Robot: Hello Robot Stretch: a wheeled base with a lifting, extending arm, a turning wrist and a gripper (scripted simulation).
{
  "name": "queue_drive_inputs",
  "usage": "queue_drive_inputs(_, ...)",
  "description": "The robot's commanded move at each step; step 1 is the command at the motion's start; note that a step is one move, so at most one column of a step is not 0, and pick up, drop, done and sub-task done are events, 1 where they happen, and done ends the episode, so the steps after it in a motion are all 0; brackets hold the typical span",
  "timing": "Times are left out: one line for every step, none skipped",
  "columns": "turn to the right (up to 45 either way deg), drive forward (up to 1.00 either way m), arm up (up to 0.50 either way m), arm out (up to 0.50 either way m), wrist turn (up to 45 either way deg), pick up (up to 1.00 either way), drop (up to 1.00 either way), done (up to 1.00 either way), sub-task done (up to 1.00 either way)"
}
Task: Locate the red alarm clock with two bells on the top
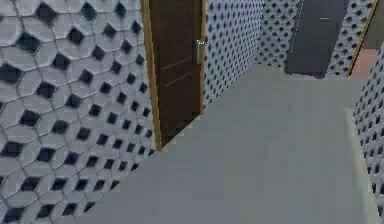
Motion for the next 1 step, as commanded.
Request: queue_drive_inputs(-45.0, 0.00, 0.00, 0.00, 0.0, 0.00, 0.00, 0.00, 0.00)
